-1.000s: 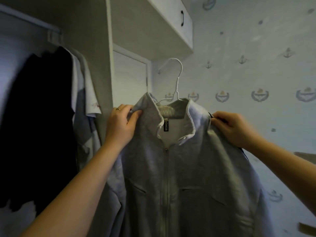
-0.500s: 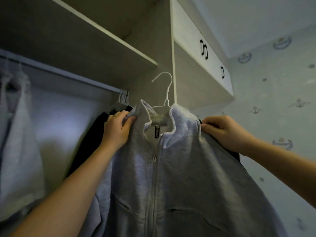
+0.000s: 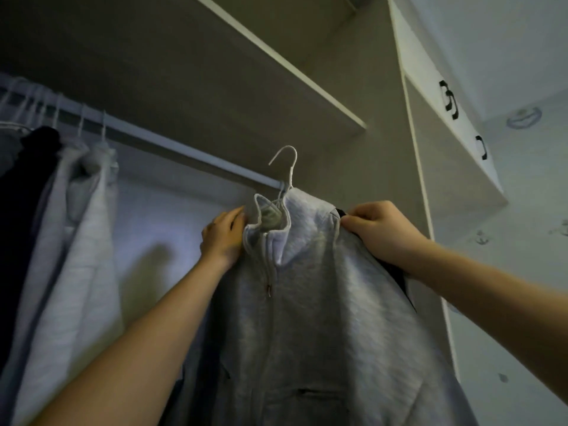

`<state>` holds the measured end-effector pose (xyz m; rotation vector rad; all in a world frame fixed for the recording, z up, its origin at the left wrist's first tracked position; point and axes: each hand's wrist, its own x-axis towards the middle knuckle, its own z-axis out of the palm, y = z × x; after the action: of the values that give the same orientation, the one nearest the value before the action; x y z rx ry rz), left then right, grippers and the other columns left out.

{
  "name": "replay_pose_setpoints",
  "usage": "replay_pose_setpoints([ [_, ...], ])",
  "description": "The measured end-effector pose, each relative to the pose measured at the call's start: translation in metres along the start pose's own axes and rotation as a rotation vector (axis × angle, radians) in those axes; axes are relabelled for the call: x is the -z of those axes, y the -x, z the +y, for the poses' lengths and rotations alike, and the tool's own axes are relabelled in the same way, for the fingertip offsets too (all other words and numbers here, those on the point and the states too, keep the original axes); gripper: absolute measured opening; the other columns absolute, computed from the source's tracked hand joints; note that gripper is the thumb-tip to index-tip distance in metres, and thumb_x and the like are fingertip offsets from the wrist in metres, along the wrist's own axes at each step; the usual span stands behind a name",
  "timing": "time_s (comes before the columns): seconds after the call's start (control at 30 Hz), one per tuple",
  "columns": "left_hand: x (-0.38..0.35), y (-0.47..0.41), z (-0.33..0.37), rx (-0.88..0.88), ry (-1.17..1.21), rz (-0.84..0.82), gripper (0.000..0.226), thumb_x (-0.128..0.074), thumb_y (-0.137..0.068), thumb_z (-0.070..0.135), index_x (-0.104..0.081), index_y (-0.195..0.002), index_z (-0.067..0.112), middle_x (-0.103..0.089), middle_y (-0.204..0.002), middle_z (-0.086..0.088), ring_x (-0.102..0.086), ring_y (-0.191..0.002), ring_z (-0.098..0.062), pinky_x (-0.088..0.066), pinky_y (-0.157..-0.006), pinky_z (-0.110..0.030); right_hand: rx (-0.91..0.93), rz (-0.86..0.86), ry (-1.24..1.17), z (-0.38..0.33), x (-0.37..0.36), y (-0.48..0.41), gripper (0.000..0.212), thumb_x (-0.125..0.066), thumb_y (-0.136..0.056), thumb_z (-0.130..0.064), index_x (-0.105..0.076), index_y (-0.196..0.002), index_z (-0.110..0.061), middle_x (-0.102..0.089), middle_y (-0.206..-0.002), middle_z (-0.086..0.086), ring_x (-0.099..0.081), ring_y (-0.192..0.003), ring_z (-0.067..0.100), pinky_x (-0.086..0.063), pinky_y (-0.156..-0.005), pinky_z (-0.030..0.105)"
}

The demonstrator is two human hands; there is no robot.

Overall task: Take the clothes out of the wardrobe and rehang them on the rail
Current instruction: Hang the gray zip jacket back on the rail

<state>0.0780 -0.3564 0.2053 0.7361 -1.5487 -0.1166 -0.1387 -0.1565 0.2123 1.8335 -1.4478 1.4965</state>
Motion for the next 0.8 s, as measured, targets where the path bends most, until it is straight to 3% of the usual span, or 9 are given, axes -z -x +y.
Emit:
replay_pose_setpoints([
  [0.07, 0.002, -0.001, 0.005, 0.131, 0.373, -0.01, 0.064, -0.032, -0.091, 0.072, -0.062, -0.13, 0.031, -0.062, -0.132, 0.004, -0.055, -0.125, -0.022, -0.038, -0.111, -0.042, -0.015, -0.013, -0.044, -0.006, -0.023, -0.016, 0.035, -0.06, -0.092, -0.023, -0.062, -0.077, 0.008, -0.051, -0.065, 0.008, -0.045, -0.063, 0.015, -0.036, -0.058, 0.03],
  [0.17, 0.004, 0.006, 0.01, 0.11, 0.736, -0.062, 0.072, -0.025, -0.093, 0.075, -0.049, -0.143, 0.029, -0.054, -0.129, 0.013, -0.052, -0.125, -0.011, -0.034, -0.115, -0.036, -0.074, -0.031, -0.133, -0.013, -0.055, -0.037, 0.035, -0.06, -0.091, -0.023, -0.061, -0.073, 0.007, -0.052, -0.066, 0.009, -0.047, -0.062, 0.018, -0.038, -0.059, 0.029],
  [0.3, 0.008, 0.001, 0.0, -0.023, 0.416, -0.128, 0.11, -0.047, -0.06, 0.099, -0.041, -0.148, 0.034, -0.05, -0.148, 0.008, -0.044, -0.137, -0.014, -0.034, -0.116, -0.04, -0.099, -0.031, -0.219, -0.023, -0.086, -0.061, 0.031, -0.061, -0.09, -0.021, -0.062, -0.069, 0.002, -0.053, -0.066, 0.011, -0.048, -0.061, 0.018, -0.038, -0.055, 0.027],
  [0.33, 0.012, 0.0, 0.0, -0.022, 0.332, -0.149, 0.108, -0.055, -0.064, 0.093, -0.036, -0.151, 0.032, -0.048, -0.15, 0.007, -0.043, -0.139, -0.016, -0.037, -0.113, -0.031, -0.097, -0.026, -0.235, -0.027, -0.092, -0.067, 0.03, -0.061, -0.09, -0.02, -0.062, -0.069, 0.001, -0.052, -0.066, 0.011, -0.048, -0.061, 0.018, -0.037, -0.055, 0.027],
  [0.4, 0.016, -0.008, 0.001, -0.015, 0.276, -0.138, 0.095, -0.072, -0.079, 0.062, -0.028, -0.155, 0.025, -0.046, -0.151, 0.006, -0.042, -0.138, -0.016, -0.038, -0.09, -0.006, -0.088, -0.01, -0.255, -0.034, -0.102, -0.079, 0.028, -0.061, -0.089, -0.019, -0.062, -0.07, 0.002, -0.05, -0.067, 0.01, -0.046, -0.062, 0.017, -0.036, -0.055, 0.027],
  [0.43, 0.017, -0.013, 0.001, -0.013, 0.257, -0.129, 0.093, -0.075, -0.083, 0.049, -0.025, -0.157, 0.023, -0.043, -0.151, 0.006, -0.041, -0.138, -0.015, -0.034, -0.085, -0.004, -0.085, -0.005, -0.26, -0.037, -0.106, -0.085, 0.029, -0.06, -0.089, -0.018, -0.062, -0.071, 0.004, -0.049, -0.067, 0.01, -0.046, -0.063, 0.018, -0.036, -0.055, 0.028],
  [0.5, 0.02, -0.025, 0.003, -0.006, 0.218, -0.104, 0.089, -0.075, -0.085, 0.042, -0.026, -0.156, 0.024, -0.043, -0.152, 0.004, -0.042, -0.138, -0.016, -0.034, -0.093, -0.016, -0.073, 0.0, -0.26, -0.045, -0.113, -0.097, 0.027, -0.06, -0.087, -0.017, -0.061, -0.07, 0.003, -0.049, -0.067, 0.009, -0.045, -0.064, 0.019, -0.037, -0.056, 0.029],
  [0.63, 0.023, -0.053, 0.001, 0.04, 0.191, -0.087, 0.083, -0.067, -0.084, 0.063, -0.037, -0.151, 0.024, -0.051, -0.147, -0.002, -0.051, -0.132, -0.022, -0.043, -0.104, -0.034, -0.052, 0.026, -0.242, -0.057, -0.127, -0.125, 0.02, -0.059, -0.084, -0.018, -0.061, -0.068, -0.005, -0.048, -0.066, 0.009, -0.044, -0.062, 0.019, -0.036, -0.056, 0.03],
  [0.8, 0.022, -0.081, -0.013, 0.026, 0.139, -0.011, 0.067, -0.053, -0.094, 0.058, -0.045, -0.146, 0.016, -0.058, -0.139, -0.01, -0.054, -0.126, -0.028, -0.044, -0.102, -0.036, -0.056, 0.037, -0.197, -0.065, -0.146, -0.155, 0.018, -0.057, -0.084, -0.021, -0.05, -0.07, -0.011, -0.046, -0.069, 0.008, -0.042, -0.065, 0.02, -0.035, -0.059, 0.032],
])
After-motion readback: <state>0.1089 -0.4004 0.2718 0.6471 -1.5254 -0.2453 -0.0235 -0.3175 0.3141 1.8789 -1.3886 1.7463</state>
